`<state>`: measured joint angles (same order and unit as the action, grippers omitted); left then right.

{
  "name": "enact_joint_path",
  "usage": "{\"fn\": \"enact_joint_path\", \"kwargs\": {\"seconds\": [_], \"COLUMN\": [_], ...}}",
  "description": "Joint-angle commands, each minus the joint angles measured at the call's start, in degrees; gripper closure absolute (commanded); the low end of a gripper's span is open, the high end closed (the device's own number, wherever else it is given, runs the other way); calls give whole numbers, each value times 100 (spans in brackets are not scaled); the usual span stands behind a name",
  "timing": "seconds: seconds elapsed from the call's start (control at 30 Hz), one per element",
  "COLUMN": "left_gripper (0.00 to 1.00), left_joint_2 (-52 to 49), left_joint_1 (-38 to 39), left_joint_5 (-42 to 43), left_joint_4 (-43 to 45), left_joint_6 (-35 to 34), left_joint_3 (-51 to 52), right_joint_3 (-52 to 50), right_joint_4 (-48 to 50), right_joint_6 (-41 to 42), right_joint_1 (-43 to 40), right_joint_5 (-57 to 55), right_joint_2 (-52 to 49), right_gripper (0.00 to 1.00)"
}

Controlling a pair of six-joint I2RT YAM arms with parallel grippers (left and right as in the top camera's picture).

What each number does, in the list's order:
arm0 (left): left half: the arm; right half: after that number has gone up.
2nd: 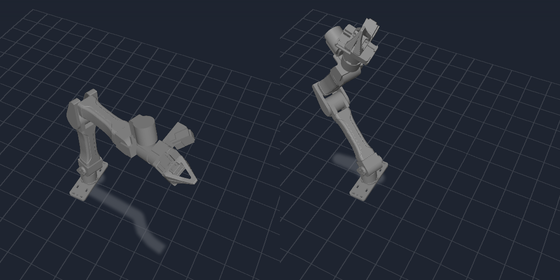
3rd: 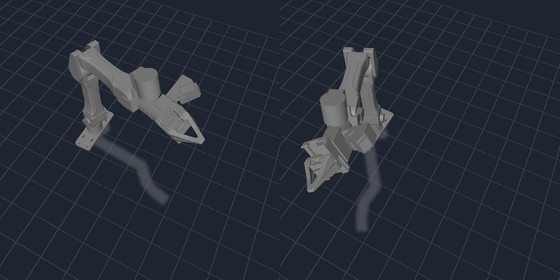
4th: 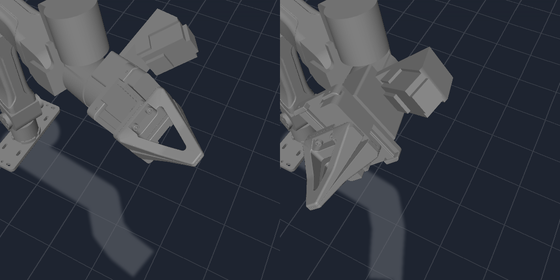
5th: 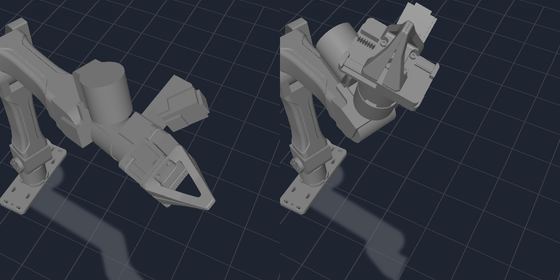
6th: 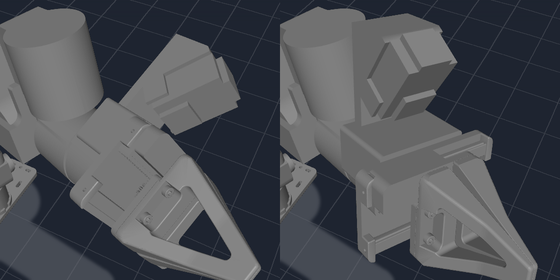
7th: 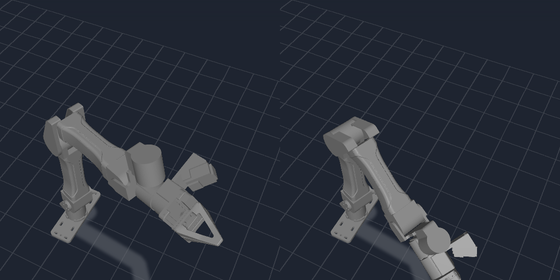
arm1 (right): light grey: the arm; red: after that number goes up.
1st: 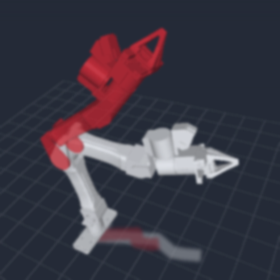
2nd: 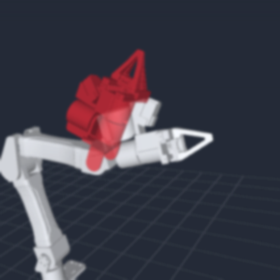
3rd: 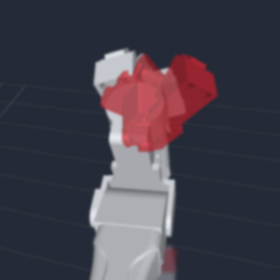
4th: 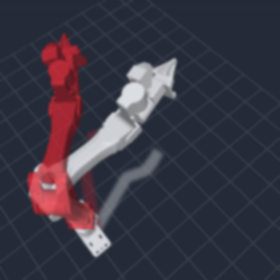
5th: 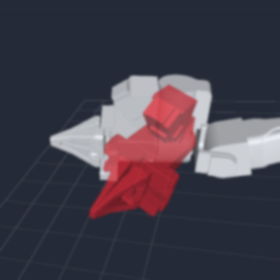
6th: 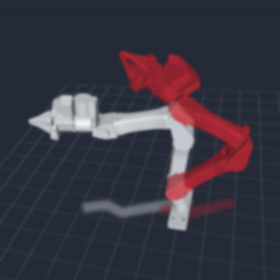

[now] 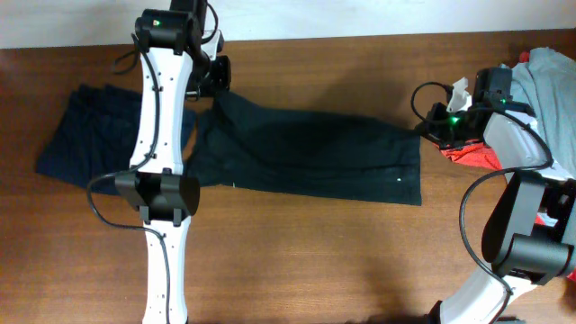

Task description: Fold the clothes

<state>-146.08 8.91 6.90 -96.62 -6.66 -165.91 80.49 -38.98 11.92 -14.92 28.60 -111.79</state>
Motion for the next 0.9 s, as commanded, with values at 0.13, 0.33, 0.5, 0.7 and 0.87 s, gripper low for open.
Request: {"fn": "enact_joint_path", "kwargs": {"seconds": [0.13, 0.33, 0.5, 0.7, 0.87], "left_gripper": [100, 100, 100, 100, 100], "left_joint_2": [901, 1016, 1287, 1755, 1888], "left_joint_1": [334, 337, 323, 181, -61], "left_joint_5": [-868, -817, -802, -1047, -1126], "left_joint_4": [-11, -11, -13, -13, -13], "left_joint_6": [245, 256, 507, 632, 634], "left_joint_3": [1799, 2809, 3375, 4157, 4745], "right_joint_3": [33, 33, 33, 33, 33], "right_joint_4": [-144, -627, -1399, -1786, -1919], "right_joint_6": [-195, -273, -262, 37, 101], "right_joint_1": [-11, -11, -11, -11, -11], "right_joint_5": [98, 109, -354, -970, -1198], "right_joint_2": [195, 195, 195, 195, 195], "right_gripper": [96, 96, 96, 96, 96]}}
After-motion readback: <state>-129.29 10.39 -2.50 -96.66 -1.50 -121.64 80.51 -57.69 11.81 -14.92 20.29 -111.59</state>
